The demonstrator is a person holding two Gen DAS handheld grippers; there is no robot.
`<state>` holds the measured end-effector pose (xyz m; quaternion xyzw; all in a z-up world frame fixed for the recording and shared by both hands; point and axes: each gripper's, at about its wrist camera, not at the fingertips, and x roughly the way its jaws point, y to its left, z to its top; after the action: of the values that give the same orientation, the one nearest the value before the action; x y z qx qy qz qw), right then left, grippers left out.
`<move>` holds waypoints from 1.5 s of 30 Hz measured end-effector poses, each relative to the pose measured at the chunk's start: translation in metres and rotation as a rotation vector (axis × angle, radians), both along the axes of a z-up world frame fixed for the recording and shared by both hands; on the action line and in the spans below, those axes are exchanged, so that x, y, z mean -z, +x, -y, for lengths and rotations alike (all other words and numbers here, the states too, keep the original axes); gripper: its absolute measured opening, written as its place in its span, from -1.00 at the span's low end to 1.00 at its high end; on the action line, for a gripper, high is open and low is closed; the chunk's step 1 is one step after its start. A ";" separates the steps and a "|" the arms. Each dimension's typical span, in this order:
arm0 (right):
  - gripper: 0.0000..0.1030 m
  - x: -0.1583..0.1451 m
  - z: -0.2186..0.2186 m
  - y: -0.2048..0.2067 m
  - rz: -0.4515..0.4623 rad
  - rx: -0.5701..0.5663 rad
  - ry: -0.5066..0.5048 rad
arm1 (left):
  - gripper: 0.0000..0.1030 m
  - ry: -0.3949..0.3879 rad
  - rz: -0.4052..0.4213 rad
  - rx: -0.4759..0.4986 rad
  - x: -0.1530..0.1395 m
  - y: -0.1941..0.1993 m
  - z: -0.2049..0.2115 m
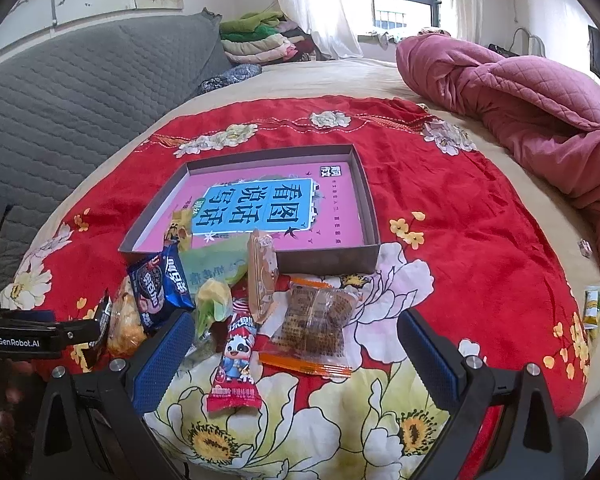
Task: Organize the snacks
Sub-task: 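Move both tools toward the snack pile beside the grey box, then grasp the Snickers bar with the left tool while the right tool grasps the wafer bar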
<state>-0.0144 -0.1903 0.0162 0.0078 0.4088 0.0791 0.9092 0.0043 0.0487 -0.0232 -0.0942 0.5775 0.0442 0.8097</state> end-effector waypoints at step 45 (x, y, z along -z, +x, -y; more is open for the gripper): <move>-0.47 0.051 -0.040 0.072 -0.031 -0.133 -0.038 | -0.06 -0.315 -0.002 -0.071 0.045 0.010 -0.032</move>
<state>0.0578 -0.1500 -0.0347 -0.0354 0.4241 0.1315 0.8953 0.0146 0.0809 -0.0684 -0.2404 0.5743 -0.0184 0.7824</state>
